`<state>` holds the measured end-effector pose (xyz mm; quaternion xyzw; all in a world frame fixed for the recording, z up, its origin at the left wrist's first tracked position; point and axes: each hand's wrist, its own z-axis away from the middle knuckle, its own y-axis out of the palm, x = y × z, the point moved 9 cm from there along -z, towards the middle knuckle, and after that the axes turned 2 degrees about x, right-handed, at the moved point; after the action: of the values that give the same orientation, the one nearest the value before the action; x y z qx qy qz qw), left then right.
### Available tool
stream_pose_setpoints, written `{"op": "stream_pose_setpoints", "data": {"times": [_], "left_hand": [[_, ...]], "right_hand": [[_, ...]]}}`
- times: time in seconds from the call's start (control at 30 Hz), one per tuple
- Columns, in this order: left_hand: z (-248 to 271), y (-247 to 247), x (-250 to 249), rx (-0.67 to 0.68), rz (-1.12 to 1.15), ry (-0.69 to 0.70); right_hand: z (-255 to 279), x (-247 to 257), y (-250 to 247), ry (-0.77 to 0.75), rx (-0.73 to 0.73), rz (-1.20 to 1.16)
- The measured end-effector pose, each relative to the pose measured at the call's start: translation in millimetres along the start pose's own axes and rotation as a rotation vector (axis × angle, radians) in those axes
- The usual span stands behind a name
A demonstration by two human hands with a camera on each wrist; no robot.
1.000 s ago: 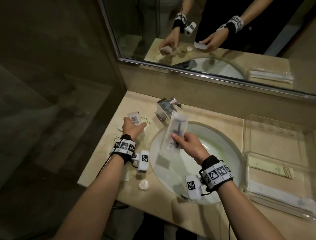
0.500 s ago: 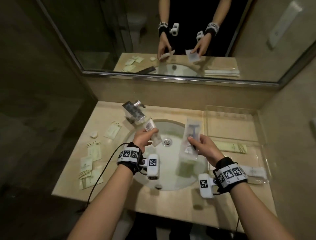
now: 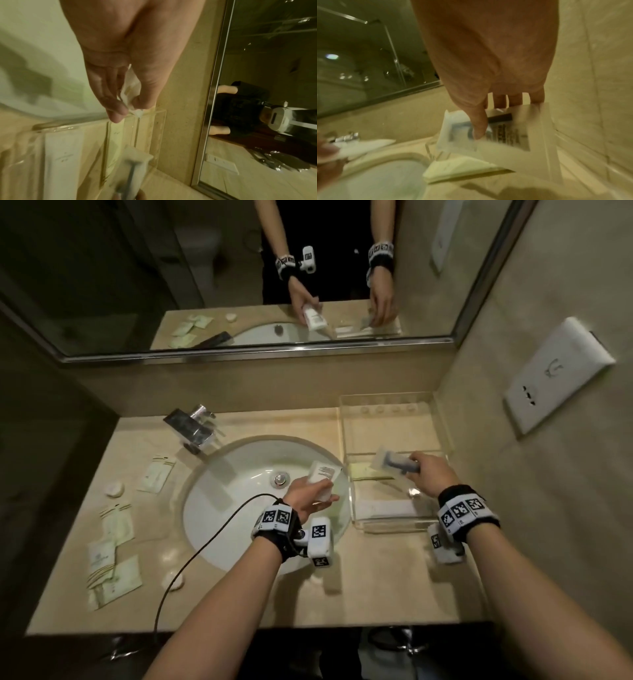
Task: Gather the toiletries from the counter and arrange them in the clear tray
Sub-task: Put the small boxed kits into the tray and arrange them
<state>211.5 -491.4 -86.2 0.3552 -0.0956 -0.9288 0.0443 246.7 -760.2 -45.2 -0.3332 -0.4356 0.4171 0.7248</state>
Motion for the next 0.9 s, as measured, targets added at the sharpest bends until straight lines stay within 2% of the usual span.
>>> {"op": "stream_pose_setpoints", "data": {"times": [0.1,0.2,0.3,0.47,0.77,0.9], "left_hand": [[-1.8,14.0,4.2,0.025,-0.016,0.028],[-2.2,20.3,7.6,0.026,-0.030,0.045],[-5.0,20.1,10.2,0.014,-0.045,0.053],[-8.7,18.5,9.0,0.005,-0.041,0.076],[-10.9,20.0,9.3,-0.010,-0.040,0.096],[-11.8,23.6,10.3,-0.016,-0.049,0.098]], "right_hand": [[-6.9,0.4,12.0,-0.036,0.088,0.242],[-13.6,-2.8,31.2,-0.066,0.161,0.350],[-16.0,-10.8,39.1,-0.066,0.129,0.386],[-9.1,-21.0,33.3,-0.098,-0.099,0.243],[6.5,-42.0,23.2,-0.033,-0.232,0.042],[12.1,-29.4,32.4,-0.085,-0.225,-0.042]]}}
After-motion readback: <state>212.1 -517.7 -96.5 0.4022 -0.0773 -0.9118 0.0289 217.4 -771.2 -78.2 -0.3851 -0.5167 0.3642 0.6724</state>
